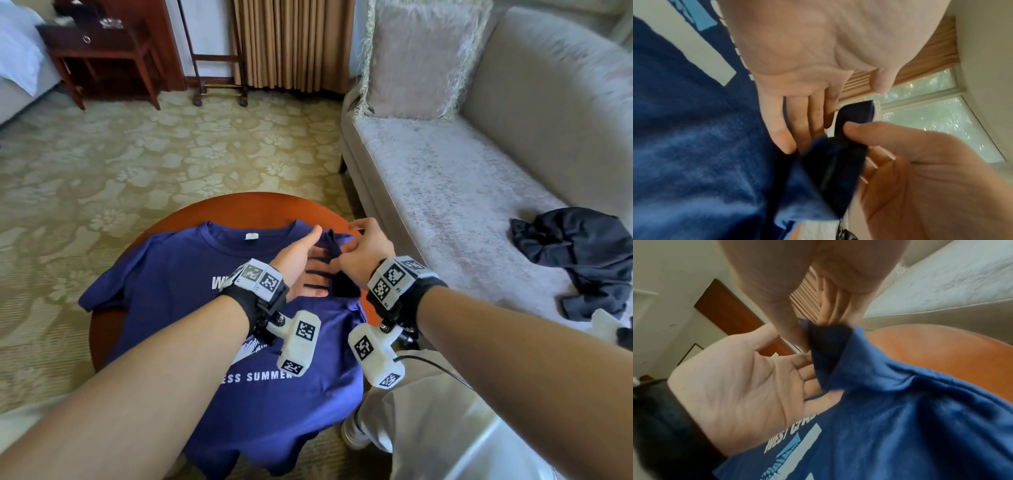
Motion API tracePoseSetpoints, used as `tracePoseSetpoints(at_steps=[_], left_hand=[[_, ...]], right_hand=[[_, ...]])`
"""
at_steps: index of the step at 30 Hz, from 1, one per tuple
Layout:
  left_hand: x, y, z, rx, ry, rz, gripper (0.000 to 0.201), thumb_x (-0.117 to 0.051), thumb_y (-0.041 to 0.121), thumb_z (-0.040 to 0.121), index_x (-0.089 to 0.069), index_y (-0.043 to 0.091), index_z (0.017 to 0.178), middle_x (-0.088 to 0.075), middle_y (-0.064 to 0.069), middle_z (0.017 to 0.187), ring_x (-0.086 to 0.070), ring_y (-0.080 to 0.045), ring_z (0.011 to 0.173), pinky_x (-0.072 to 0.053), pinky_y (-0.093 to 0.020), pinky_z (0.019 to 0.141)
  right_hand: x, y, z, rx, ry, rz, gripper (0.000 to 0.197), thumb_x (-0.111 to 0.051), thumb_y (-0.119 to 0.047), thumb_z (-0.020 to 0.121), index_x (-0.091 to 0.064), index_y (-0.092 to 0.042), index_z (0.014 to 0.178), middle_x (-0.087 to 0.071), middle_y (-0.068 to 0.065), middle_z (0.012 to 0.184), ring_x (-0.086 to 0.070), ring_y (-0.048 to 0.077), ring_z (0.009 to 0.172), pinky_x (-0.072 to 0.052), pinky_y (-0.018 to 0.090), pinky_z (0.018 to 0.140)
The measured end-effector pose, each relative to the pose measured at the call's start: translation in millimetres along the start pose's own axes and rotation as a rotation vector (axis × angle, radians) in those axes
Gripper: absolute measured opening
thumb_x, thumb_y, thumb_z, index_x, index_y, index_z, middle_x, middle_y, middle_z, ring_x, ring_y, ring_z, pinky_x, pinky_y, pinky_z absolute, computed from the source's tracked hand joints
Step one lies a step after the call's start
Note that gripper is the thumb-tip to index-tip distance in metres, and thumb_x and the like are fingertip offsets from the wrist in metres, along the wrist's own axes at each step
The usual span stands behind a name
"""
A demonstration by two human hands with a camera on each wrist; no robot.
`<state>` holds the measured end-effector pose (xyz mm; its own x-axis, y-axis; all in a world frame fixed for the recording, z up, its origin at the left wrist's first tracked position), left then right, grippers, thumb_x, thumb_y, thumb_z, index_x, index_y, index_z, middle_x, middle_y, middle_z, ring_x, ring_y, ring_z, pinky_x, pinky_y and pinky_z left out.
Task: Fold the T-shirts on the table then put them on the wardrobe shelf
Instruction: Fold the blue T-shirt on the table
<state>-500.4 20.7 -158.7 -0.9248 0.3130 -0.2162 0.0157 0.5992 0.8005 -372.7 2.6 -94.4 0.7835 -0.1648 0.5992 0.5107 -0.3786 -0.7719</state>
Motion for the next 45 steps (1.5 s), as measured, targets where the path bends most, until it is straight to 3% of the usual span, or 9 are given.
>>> tracePoseSetpoints(at_steps=[5, 8, 11, 15, 22, 28, 39, 43, 45], left_hand=[[34.3, -5.8, 1.9, -0.021, 0.155, -0.021, 0.063, -0.076, 0.047, 0.075, -0.063, 0.010, 0.125, -0.071, -0.011, 0.096, -0.069, -0.029, 0.092, -0.057, -0.044, 0.078], [61.8, -3.6, -3.6, -0.044, 0.376, 0.221, 0.082, -0.091, 0.032, 0.053, -0.058, -0.004, 0.119, -0.069, -0.016, 0.096, -0.068, -0.028, 0.083, -0.057, -0.041, 0.062], [73.8, 4.9, -8.5, -0.029, 0.483, 0.598, 0.099, -0.090, 0.029, 0.059, -0.037, 0.004, 0.139, -0.056, -0.013, 0.125, -0.060, -0.031, 0.107, -0.051, -0.039, 0.083], [63.4, 20.3, -14.4, -0.180, 0.577, 0.899, 0.080, -0.092, 0.032, 0.058, -0.048, 0.021, 0.124, -0.035, -0.006, 0.135, -0.036, -0.027, 0.128, -0.042, -0.042, 0.102], [33.7, 7.7, -2.9, -0.242, 0.398, 1.268, 0.052, -0.089, 0.043, 0.056, -0.062, 0.035, 0.101, -0.041, 0.009, 0.125, -0.036, -0.021, 0.121, -0.028, -0.036, 0.092], [38.6, 4.9, -5.9, -0.257, 0.324, 1.175, 0.058, -0.082, 0.049, 0.068, -0.057, 0.031, 0.117, -0.038, 0.011, 0.136, -0.035, -0.016, 0.130, -0.028, -0.037, 0.105], [269.3, 26.4, -93.0, 0.027, 0.925, 0.989, 0.074, -0.071, 0.031, 0.074, -0.038, 0.015, 0.139, -0.034, -0.010, 0.144, -0.040, -0.035, 0.131, -0.035, -0.052, 0.109], [320.7, 6.4, -106.2, 0.093, 0.870, 0.929, 0.053, -0.075, 0.026, 0.076, -0.058, 0.014, 0.125, -0.057, -0.012, 0.131, -0.057, -0.034, 0.116, -0.048, -0.040, 0.099], [336.6, 6.0, -112.2, 0.014, 0.930, 0.873, 0.022, -0.076, 0.020, 0.077, -0.070, 0.021, 0.098, -0.066, -0.010, 0.118, -0.062, -0.032, 0.106, -0.051, -0.035, 0.094]], right_hand=[[-45.2, -7.8, -3.1, -0.093, -0.268, 0.255, 0.054, -0.071, 0.002, 0.068, -0.047, -0.014, 0.114, -0.071, 0.014, 0.074, -0.071, 0.029, 0.069, -0.060, 0.041, 0.069], [-34.1, -0.2, 6.5, -0.107, -0.132, 0.192, 0.024, -0.060, -0.001, 0.071, -0.059, -0.013, 0.092, -0.070, 0.010, 0.064, -0.071, 0.027, 0.062, -0.061, 0.043, 0.070], [-19.4, 8.6, 14.9, -0.070, -0.021, -0.171, 0.021, -0.060, -0.014, 0.073, -0.064, -0.022, 0.092, -0.070, 0.004, 0.086, -0.069, 0.022, 0.076, -0.056, 0.027, 0.072], [-35.3, 12.2, 18.7, 0.033, -0.119, -0.375, 0.035, -0.074, -0.020, 0.077, -0.061, -0.025, 0.110, -0.063, 0.002, 0.111, -0.063, 0.019, 0.093, -0.052, 0.026, 0.077], [-53.6, 29.9, 13.6, 0.088, -0.270, -0.762, 0.058, -0.068, -0.026, 0.081, -0.048, -0.025, 0.135, -0.039, 0.008, 0.133, -0.040, 0.029, 0.124, -0.041, 0.036, 0.103], [-47.7, 29.1, 12.1, 0.050, -0.221, -0.830, 0.059, -0.062, -0.027, 0.078, -0.047, -0.022, 0.135, -0.037, 0.007, 0.135, -0.031, 0.029, 0.129, -0.035, 0.042, 0.107], [-153.4, -44.6, -18.3, 0.175, -0.300, -0.675, 0.096, -0.065, -0.065, 0.072, -0.023, -0.026, 0.149, -0.015, 0.007, 0.155, -0.011, 0.031, 0.143, -0.023, 0.052, 0.114], [-201.0, -64.3, -39.3, 0.219, -0.414, -0.739, 0.107, -0.058, -0.073, 0.075, -0.002, -0.030, 0.154, 0.010, 0.006, 0.161, 0.006, 0.031, 0.147, -0.009, 0.049, 0.119], [-219.9, -62.2, -44.6, 0.220, -0.472, -0.809, 0.112, -0.055, -0.078, 0.072, 0.006, -0.031, 0.154, 0.016, 0.006, 0.160, 0.012, 0.031, 0.147, -0.007, 0.051, 0.119]])
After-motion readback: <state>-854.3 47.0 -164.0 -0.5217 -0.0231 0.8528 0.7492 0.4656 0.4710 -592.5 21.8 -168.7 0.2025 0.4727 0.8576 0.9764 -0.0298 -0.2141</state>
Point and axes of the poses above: each hand's wrist, its own z-axis towards the middle knuckle, its own x-axis out of the back of the hand, y = z × x, the point moved 9 cm from there along z, towards the middle knuckle
